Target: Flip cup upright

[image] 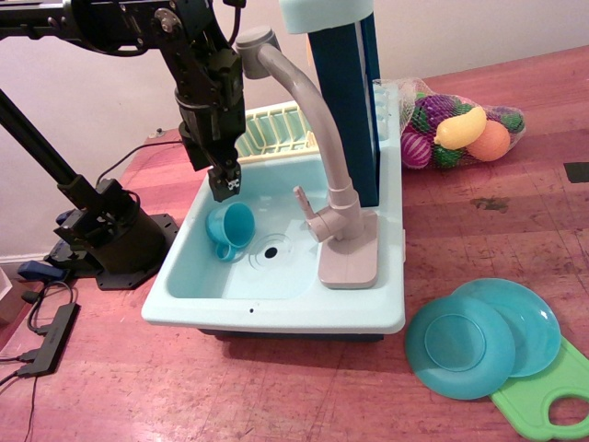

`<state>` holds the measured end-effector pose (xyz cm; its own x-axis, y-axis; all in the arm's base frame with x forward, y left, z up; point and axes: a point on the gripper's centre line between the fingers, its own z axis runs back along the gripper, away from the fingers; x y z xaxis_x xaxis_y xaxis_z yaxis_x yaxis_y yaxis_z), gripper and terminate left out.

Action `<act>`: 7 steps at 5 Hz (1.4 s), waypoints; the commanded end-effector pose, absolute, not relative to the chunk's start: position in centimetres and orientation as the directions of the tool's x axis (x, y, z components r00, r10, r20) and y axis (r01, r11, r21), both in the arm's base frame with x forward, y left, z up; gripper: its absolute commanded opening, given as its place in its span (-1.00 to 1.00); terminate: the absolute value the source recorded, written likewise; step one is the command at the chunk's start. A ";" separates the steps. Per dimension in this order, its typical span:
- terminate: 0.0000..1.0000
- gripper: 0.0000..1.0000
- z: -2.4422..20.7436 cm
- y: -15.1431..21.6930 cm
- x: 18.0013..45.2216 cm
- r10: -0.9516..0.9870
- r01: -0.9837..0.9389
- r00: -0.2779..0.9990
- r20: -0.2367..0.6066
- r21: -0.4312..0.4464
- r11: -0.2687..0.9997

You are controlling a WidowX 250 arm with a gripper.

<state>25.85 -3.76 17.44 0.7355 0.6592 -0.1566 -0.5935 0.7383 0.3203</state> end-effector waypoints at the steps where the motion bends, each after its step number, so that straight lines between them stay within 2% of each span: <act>1: -1.00 1.00 17.4 -3.8 25.8 0.659 -0.594 0.735 -0.157 0.320 0.738; 4: -1.00 1.00 13.7 -6.7 29.0 0.582 -0.511 0.782 -0.223 0.307 0.803; 5: -1.00 1.00 13.1 -7.0 28.7 0.581 -0.513 0.781 -0.230 0.297 0.806; 7: -1.00 1.00 11.9 -5.0 25.9 0.621 -0.560 0.749 -0.229 0.283 0.779</act>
<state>24.54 -4.49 10.61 0.7407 0.6253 -0.2457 -0.5526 0.7750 0.3066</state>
